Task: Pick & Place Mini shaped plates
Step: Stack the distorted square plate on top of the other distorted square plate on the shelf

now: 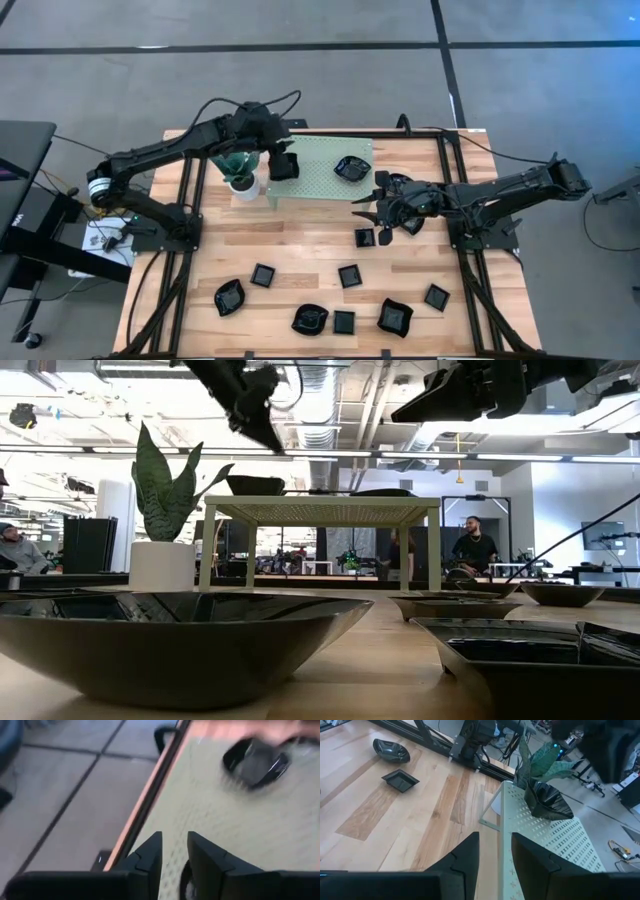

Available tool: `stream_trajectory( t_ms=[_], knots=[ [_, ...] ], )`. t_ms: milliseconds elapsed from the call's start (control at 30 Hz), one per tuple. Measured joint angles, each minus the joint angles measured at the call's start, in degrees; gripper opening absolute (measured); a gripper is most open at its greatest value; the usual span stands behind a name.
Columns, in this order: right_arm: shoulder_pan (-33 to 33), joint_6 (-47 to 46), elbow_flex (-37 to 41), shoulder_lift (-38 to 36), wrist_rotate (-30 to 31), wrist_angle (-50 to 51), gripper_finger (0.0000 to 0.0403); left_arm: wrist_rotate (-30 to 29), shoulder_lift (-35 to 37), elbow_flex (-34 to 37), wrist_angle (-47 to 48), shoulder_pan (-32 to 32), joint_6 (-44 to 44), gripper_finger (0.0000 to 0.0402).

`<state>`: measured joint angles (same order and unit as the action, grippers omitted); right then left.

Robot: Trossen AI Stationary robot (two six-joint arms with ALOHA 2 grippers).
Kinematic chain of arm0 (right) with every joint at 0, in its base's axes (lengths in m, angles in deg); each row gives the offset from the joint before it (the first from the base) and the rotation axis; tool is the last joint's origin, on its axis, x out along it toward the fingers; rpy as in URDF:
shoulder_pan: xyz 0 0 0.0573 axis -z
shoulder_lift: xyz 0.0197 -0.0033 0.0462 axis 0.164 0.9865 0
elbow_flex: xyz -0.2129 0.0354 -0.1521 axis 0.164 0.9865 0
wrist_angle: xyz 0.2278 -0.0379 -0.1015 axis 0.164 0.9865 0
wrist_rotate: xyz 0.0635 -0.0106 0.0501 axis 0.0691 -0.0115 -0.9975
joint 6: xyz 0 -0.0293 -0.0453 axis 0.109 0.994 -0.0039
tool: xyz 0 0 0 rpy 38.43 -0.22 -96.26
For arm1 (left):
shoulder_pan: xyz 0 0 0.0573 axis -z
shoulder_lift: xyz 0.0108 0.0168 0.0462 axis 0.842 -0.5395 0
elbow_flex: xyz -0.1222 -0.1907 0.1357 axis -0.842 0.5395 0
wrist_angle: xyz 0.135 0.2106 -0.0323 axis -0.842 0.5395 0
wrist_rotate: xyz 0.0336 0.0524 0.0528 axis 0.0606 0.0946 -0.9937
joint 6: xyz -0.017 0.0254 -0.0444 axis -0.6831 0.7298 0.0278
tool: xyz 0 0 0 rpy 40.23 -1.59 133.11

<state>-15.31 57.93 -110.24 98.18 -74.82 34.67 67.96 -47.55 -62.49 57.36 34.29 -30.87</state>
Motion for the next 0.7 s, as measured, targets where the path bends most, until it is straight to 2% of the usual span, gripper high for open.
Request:
stream_trajectory(
  t_ms=[133,300,467,600,700],
  knots=[
    [0.02,0.23,0.00,0.00,0.02,-0.01,0.0108,3.26,1.59,0.00,-1.68,5.44,-5.70,0.0095],
    [-0.01,-0.25,0.00,0.00,0.00,0.01,0.0108,5.67,1.61,1.09,-1.76,14.01,-7.50,0.0095],
    [-0.85,-5.70,0.00,0.07,-0.11,0.80,0.0108,5.74,1.54,5.49,-1.44,21.73,-7.83,0.0095],
    [-2.73,-9.37,0.00,0.11,-0.11,2.09,0.0108,5.65,1.54,9.75,-2.88,26.20,-12.09,0.0095],
    [-4.92,-11.09,0.00,0.11,-0.13,2.11,0.0108,5.60,1.54,13.89,-7.61,29.09,-16.50,0.0095]
  ],
)
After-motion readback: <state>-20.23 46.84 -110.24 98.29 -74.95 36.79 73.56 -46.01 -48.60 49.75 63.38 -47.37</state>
